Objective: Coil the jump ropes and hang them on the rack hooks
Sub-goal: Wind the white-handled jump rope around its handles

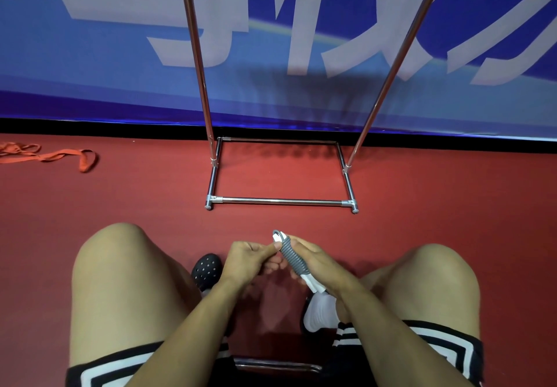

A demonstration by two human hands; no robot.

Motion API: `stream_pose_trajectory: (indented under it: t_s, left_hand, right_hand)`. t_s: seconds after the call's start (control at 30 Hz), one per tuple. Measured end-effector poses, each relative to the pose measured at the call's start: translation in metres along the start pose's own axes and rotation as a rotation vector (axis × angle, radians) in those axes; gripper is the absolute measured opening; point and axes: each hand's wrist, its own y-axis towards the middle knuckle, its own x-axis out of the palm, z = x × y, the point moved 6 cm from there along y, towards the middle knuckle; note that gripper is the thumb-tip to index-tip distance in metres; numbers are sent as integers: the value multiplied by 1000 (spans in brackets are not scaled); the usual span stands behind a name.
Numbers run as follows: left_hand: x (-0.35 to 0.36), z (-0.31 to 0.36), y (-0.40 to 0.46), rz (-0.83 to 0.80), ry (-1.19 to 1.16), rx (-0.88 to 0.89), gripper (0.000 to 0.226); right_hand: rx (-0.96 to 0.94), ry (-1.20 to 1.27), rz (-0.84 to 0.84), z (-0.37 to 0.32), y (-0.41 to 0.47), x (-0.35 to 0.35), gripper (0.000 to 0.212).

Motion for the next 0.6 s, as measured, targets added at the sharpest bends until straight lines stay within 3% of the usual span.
stream_pose_trajectory:
  t_s: [0.23,0.5,0.6]
  left_hand:
    - [6,-2,-1,-23,-56,41,31]
    - [-2,-11,2,91,-8,-6,47]
    - [-3,-11,3,68,-52,-18,39]
  right_hand:
    - [-39,-72,64,-2,6,-6,28]
    - [-67,-88,126,3,10,-4,19]
    - [-26,-118,163,10,13,-7,35]
